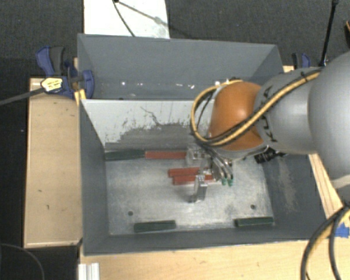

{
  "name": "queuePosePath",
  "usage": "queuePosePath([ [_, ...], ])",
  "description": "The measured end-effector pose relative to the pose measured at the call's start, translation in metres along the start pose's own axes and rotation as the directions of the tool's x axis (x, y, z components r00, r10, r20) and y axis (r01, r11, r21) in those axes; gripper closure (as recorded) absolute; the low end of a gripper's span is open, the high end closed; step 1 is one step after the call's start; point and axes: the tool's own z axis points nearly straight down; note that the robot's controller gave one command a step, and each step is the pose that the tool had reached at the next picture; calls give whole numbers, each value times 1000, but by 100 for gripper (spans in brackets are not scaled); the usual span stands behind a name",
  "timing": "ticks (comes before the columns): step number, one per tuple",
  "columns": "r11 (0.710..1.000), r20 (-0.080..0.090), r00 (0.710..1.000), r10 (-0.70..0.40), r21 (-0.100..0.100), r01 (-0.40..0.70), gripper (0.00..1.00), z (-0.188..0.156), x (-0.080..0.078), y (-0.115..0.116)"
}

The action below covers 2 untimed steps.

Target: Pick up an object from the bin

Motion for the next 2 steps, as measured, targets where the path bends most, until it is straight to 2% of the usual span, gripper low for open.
queuePosePath([
  [1,1000,7,1000,3,-1,-3,100,-5,-2,0],
  [2,997,15,997,78,0,-78,100,-142,-11,-49],
])
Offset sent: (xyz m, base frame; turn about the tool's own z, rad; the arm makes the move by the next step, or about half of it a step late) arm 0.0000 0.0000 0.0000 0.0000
